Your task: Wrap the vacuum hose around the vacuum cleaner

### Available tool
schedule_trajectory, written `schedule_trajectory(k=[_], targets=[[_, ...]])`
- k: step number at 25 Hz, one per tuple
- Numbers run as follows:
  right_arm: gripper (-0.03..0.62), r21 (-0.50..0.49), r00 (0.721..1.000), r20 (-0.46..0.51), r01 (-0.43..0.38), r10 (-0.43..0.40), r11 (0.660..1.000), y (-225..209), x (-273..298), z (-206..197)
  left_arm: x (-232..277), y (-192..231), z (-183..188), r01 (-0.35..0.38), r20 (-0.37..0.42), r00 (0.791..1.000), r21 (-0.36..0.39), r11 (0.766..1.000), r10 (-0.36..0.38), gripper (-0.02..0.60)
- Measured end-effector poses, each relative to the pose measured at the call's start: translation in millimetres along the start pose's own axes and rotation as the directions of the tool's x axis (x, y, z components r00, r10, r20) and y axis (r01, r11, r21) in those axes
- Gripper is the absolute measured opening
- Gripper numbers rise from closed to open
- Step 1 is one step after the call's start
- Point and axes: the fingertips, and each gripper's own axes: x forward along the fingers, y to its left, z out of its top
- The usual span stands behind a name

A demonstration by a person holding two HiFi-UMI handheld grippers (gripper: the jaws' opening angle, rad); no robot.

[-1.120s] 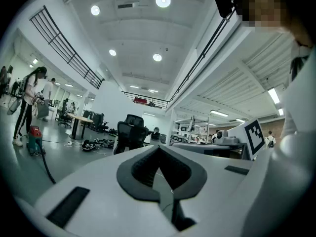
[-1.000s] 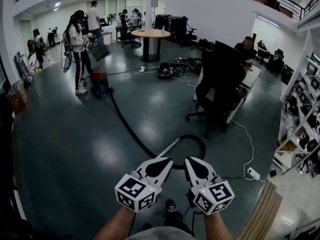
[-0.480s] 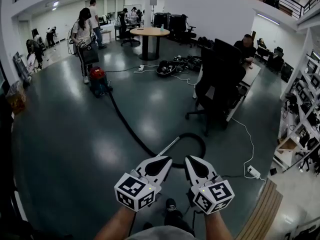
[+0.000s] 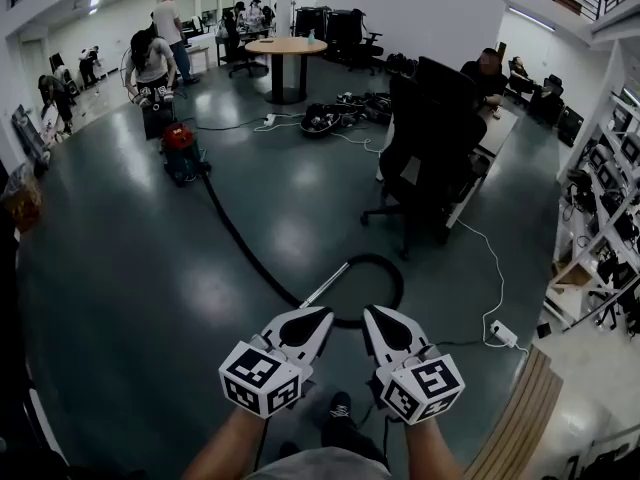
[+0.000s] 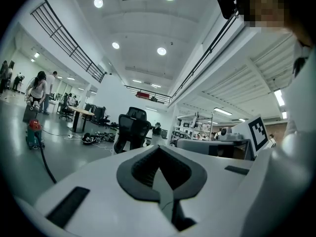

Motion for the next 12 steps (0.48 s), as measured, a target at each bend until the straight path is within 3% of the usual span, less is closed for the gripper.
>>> schedule_trajectory(k=[12], targets=[[0.005, 0.035, 1.0, -0.025, -0.016, 0.017, 0.999, -127.0, 46.2, 0.9, 131.1, 35.9, -4.6, -0.013, -0.088, 0.996, 0.033, 0.999, 0.016, 0.006]])
